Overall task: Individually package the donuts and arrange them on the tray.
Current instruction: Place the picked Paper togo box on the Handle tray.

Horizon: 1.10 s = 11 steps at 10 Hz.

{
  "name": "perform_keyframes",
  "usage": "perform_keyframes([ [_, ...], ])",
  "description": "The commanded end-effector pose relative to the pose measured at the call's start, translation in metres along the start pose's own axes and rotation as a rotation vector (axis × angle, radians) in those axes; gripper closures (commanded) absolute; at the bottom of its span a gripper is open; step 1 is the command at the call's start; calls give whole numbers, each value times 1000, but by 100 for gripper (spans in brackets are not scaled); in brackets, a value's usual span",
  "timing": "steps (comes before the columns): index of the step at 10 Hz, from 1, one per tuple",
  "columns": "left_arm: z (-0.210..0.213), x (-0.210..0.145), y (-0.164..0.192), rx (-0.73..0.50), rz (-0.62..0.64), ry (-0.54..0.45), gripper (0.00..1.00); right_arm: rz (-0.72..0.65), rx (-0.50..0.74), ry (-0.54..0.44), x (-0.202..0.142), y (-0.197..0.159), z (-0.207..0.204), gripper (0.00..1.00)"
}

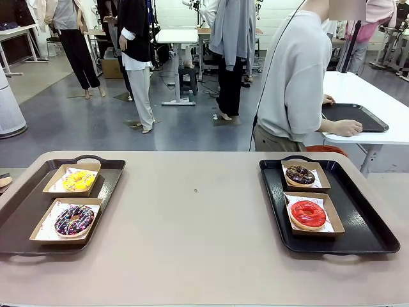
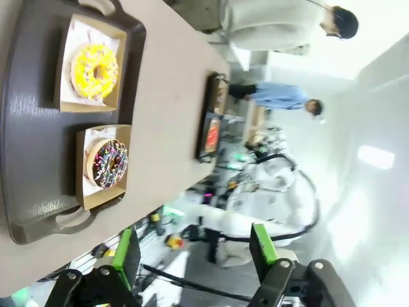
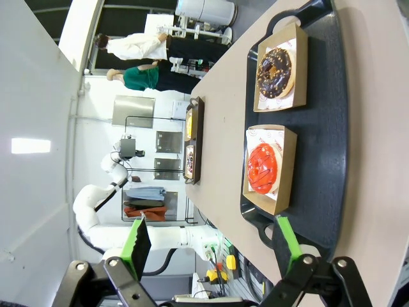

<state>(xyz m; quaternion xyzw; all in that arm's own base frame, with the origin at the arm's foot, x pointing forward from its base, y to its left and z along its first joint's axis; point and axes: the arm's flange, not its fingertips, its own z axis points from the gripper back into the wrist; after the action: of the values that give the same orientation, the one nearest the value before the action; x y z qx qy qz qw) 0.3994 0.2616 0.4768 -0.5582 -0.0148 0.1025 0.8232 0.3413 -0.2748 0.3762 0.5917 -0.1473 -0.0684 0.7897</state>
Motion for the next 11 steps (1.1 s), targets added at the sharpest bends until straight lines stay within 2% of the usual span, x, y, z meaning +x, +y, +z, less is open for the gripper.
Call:
perform_keyframes([
  [1, 10, 5, 33, -108, 32, -8, 10, 2, -2, 1, -1, 1, 1, 0],
  [3, 12, -7, 74, -187, 103, 84, 10, 2, -2, 1, -1, 1, 1, 0],
  [4, 14, -10, 85, -211, 114, 100, 10, 2, -2, 1, -1, 1, 1, 0],
  [6, 13, -13, 95, -223, 104, 130, 10, 2, -2, 1, -1, 1, 1, 0],
  [8, 14, -15, 97, -214, 57, 104, 10, 2, -2, 1, -1, 1, 1, 0],
  [9, 5, -13, 98, -231, 137, 111, 10, 2, -2, 1, -1, 1, 1, 0],
  [11, 5, -13, 98, -231, 137, 111, 10, 2, -2, 1, -1, 1, 1, 0],
])
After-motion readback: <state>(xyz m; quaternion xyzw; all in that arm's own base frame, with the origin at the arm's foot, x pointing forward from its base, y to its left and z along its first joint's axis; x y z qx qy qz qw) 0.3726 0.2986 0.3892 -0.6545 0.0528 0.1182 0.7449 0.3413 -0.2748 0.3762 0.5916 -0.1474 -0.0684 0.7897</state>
